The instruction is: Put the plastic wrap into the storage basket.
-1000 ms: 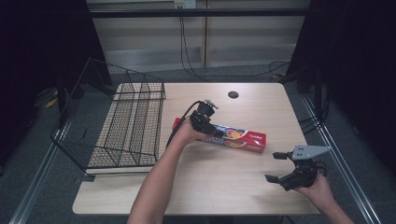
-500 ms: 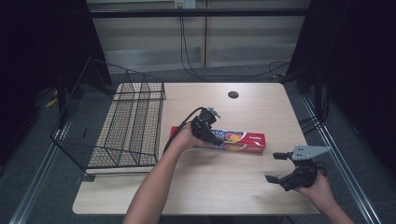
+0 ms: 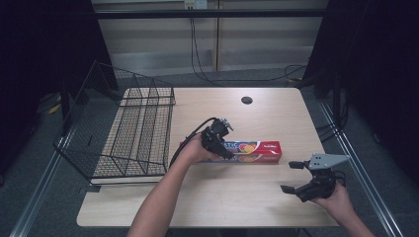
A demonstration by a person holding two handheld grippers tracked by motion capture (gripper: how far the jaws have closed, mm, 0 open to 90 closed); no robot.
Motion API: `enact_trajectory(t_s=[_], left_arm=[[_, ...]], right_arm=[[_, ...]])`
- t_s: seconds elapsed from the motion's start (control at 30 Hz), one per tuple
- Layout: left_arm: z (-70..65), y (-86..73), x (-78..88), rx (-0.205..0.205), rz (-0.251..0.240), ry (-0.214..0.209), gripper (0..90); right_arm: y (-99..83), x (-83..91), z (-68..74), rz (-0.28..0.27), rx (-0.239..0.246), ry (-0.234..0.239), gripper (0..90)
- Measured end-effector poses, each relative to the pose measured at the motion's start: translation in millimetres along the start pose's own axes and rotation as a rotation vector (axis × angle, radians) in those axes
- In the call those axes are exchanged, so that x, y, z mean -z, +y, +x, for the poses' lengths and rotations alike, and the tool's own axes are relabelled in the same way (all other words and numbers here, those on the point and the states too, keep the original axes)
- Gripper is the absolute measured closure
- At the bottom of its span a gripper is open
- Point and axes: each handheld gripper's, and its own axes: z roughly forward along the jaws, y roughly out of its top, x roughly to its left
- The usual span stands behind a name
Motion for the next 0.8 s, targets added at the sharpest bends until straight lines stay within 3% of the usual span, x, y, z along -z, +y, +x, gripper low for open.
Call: enact_trajectory(t_s=[0.13, 0.33, 0.5, 0.7, 0.8], left_arm=[[-7.6, 0.2, 1.1, 0.006, 0.023, -0.004, 31.7], [-15.0, -0.8, 0.8, 0.062, 0.007, 0.016, 39.0], [-15.9, 0.9, 1.9, 0.09, 0.03, 0.023, 40.5], [-15.2, 8.6, 0.6, 0.062, 0.084, 0.023, 39.2], [-15.1, 10.7, -1.0, 0.049, 0.088, 0.021, 38.8]], right_arm=[[0.3, -0.2, -0.1, 0.002, -0.002, -0.001, 5.9], [1.1, 0.5, -0.2, -0.006, -0.003, -0.004, 5.9], [1.2, 0.0, 1.3, -0.002, 0.004, -0.001, 5.9], [1.2, 0.6, 0.6, -0.006, 0.004, -0.002, 5.9], [1.0, 0.0, -0.2, -0.004, 0.002, -0.005, 5.9]])
